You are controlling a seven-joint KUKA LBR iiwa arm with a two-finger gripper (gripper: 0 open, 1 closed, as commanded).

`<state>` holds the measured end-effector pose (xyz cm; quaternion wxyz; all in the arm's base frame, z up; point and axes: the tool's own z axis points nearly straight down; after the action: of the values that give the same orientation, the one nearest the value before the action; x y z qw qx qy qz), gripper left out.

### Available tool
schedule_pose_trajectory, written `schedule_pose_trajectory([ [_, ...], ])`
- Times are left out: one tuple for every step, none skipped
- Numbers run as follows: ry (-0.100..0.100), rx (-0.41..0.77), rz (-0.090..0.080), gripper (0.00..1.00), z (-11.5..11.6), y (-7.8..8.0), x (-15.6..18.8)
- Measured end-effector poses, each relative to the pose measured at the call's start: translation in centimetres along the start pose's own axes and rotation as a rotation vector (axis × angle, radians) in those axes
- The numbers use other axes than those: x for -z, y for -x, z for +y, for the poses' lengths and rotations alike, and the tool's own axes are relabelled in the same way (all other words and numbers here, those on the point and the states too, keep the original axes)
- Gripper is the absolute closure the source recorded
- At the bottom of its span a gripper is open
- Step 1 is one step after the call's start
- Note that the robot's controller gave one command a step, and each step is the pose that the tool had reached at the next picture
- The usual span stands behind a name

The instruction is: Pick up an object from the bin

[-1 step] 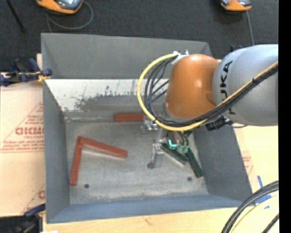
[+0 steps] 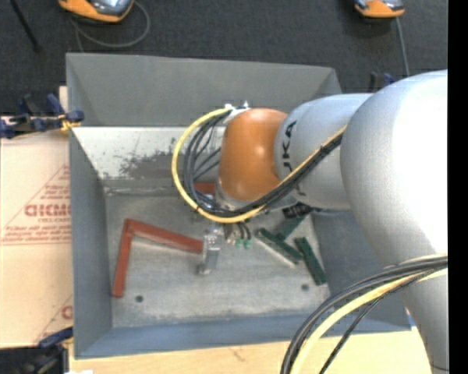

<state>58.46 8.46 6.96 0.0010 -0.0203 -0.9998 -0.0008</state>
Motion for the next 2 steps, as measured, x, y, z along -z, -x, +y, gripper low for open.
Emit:
schedule_pose_trajectory([
  [0.0, -0.004, -0.005, 1.0, -0.1, 0.1, 0.5],
  [-0.001, 0.538, -0.009, 1.0, 6.7, 2.9, 0.2],
])
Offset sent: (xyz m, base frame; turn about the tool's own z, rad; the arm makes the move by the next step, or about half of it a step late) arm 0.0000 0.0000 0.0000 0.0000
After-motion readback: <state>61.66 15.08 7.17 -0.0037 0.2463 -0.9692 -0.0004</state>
